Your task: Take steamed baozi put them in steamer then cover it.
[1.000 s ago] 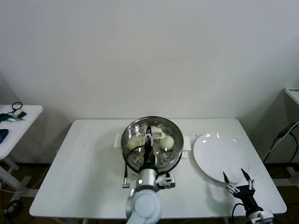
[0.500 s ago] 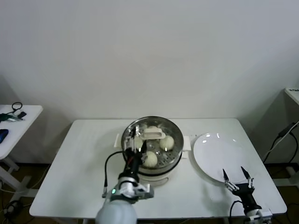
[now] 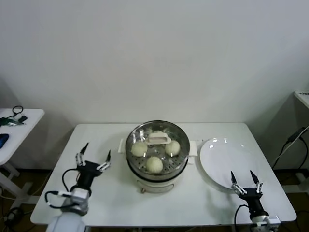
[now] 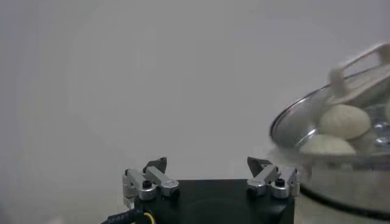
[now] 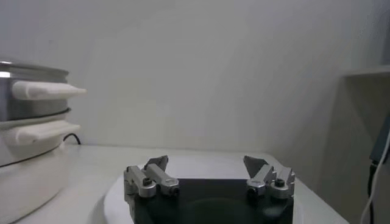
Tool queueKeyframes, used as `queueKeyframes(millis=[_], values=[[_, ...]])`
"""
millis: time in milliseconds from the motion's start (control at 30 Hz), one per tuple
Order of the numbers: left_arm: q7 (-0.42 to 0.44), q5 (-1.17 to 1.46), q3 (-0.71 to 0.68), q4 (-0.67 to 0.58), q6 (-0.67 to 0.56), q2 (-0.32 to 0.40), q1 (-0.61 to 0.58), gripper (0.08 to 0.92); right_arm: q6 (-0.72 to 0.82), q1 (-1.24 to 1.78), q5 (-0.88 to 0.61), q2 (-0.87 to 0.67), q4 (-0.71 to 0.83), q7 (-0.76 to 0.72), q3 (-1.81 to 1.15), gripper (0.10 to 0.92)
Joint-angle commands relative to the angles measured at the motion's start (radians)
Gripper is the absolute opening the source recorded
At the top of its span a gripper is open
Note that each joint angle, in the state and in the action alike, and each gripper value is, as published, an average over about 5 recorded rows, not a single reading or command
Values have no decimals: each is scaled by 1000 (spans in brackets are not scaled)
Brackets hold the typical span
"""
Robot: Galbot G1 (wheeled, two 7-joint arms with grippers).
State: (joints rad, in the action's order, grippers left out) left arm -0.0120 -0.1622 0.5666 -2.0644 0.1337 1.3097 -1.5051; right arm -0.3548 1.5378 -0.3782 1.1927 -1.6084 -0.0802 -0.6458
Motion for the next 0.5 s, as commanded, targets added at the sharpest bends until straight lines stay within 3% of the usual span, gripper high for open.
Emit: queueKeyframes(millis=[33, 233, 500], values=[[-35, 496, 214, 110, -166, -69, -80, 823, -25, -2, -33, 12, 6, 8, 5, 823], [-21, 468, 151, 207, -217, -31, -85, 823, -20, 6, -32, 13, 5, 8, 4, 823], [2, 434, 84, 238, -244, -6, -89, 823, -29, 8, -35, 19, 6, 9, 5, 823]])
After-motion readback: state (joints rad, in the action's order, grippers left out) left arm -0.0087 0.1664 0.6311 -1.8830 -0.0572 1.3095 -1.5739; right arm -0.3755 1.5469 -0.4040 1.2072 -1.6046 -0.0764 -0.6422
